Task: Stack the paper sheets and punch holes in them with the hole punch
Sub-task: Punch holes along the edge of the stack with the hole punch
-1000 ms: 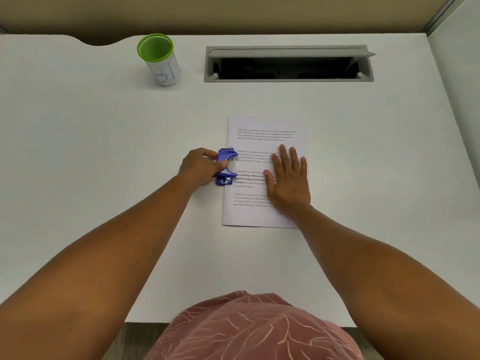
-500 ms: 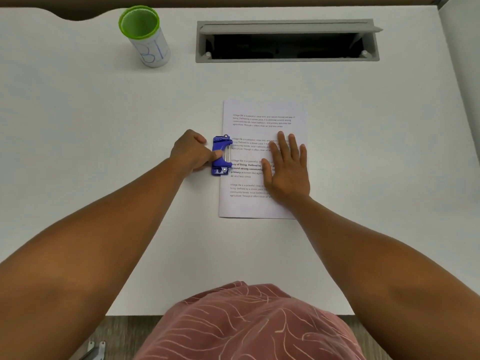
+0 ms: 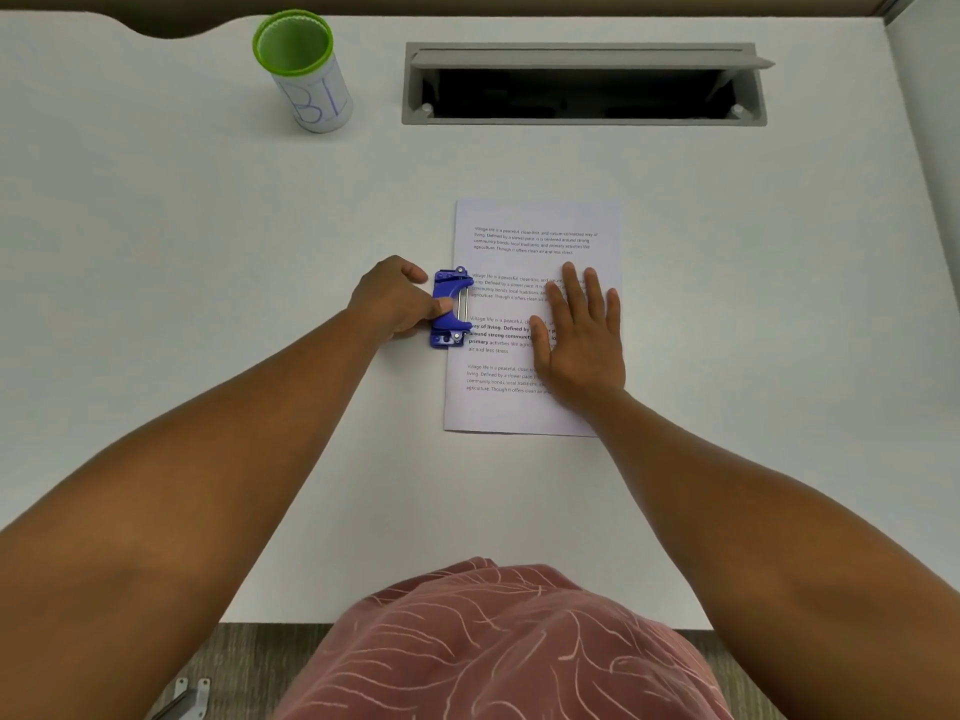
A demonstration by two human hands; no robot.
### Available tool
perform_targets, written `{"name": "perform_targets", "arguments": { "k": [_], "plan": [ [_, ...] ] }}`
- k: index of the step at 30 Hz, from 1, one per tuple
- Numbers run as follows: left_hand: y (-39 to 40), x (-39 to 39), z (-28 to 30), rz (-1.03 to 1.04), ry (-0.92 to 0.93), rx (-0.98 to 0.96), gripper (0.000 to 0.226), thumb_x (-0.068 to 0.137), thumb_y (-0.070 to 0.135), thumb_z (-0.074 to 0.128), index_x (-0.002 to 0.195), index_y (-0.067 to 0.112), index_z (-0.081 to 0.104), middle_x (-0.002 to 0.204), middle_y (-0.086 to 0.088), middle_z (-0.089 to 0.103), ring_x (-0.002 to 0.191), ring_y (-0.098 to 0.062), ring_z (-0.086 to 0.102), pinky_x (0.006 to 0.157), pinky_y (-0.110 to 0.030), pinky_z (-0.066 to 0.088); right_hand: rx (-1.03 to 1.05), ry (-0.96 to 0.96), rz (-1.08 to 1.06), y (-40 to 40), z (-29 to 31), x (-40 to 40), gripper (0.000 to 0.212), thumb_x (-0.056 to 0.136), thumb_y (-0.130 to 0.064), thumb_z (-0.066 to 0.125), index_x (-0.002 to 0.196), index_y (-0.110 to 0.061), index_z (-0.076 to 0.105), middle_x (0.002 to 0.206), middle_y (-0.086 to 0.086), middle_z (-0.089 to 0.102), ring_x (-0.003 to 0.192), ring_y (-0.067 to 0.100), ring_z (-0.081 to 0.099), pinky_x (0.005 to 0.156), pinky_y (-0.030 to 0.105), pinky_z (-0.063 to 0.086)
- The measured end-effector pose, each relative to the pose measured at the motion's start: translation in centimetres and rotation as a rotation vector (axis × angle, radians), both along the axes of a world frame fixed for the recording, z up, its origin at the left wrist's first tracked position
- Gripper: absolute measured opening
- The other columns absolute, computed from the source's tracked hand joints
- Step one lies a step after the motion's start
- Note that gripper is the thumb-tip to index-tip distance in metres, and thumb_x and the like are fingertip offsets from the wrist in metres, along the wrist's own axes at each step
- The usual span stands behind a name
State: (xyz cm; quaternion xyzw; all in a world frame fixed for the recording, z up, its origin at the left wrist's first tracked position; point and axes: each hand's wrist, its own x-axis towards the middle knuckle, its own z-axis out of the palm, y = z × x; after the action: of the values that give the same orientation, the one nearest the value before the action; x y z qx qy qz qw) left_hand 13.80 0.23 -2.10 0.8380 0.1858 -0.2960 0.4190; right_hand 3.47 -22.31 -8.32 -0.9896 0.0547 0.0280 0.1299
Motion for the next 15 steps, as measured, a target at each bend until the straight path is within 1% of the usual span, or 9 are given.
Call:
{"name": "perform_targets", "arguments": {
  "k": [2, 7, 11, 13, 15],
  "plan": [
    [0.0, 0.1, 0.2, -0.010, 0.010, -0.002, 0.051, 0.067, 0.027, 0.091, 0.105, 0.024, 0.057, 0.104, -0.002, 0.070, 0.081, -0.018, 0.074, 0.073, -0.037, 0.062, -0.001, -0.005, -0.002, 0.1, -0.1, 0.0, 0.062, 0.100, -0.048, 0.023, 0.153, -0.017, 0.029, 0.165, 0.001, 0.010, 0.152, 0.022, 0.000, 0.122, 0.049, 0.003],
    [0.0, 0.3, 0.6, -0.025, 0.052, -0.006, 0.052, 0.068, 0.027, 0.090, 0.107, 0.022, 0.057, 0.099, -0.003, 0.074, 0.077, -0.018, 0.075, 0.074, -0.037, 0.062, -0.004, -0.012, -0.007, 0.1, -0.2, 0.0, 0.061, 0.099, -0.048, 0.023, 0.152, -0.018, 0.031, 0.165, 0.001, 0.011, 0.152, 0.023, 0.001, 0.122, 0.049, 0.004],
    [-0.5, 0.5, 1.3, -0.072, 0.062, 0.026, 0.054, 0.071, 0.026, 0.088, 0.114, 0.017, 0.056, 0.100, -0.007, 0.074, 0.085, -0.023, 0.075, 0.083, -0.043, 0.060, -0.006, -0.025, -0.010, 0.1, -0.2, 0.0, 0.061, 0.099, -0.048, 0.024, 0.151, -0.017, 0.033, 0.165, 0.001, 0.013, 0.152, 0.023, 0.003, 0.122, 0.049, 0.004],
    [-0.8, 0.5, 1.8, -0.086, 0.067, 0.023, 0.051, 0.075, 0.022, 0.085, 0.117, 0.013, 0.058, 0.103, -0.010, 0.073, 0.088, -0.024, 0.074, 0.084, -0.041, 0.060, -0.017, -0.022, -0.010, 0.0, -0.3, 0.0, 0.061, 0.099, -0.049, 0.024, 0.151, -0.017, 0.033, 0.165, 0.001, 0.013, 0.152, 0.023, 0.003, 0.122, 0.049, 0.005],
    [-1.3, 0.6, 2.3, -0.124, 0.072, 0.035, 0.044, 0.080, 0.018, 0.080, 0.118, 0.006, 0.062, 0.106, -0.012, 0.072, 0.087, -0.025, 0.072, 0.078, -0.034, 0.061, -0.023, -0.017, -0.009, 0.0, -0.4, 0.0, 0.062, 0.099, -0.049, 0.023, 0.151, -0.018, 0.032, 0.165, 0.001, 0.012, 0.152, 0.023, 0.002, 0.122, 0.049, 0.005]
  ]
}}
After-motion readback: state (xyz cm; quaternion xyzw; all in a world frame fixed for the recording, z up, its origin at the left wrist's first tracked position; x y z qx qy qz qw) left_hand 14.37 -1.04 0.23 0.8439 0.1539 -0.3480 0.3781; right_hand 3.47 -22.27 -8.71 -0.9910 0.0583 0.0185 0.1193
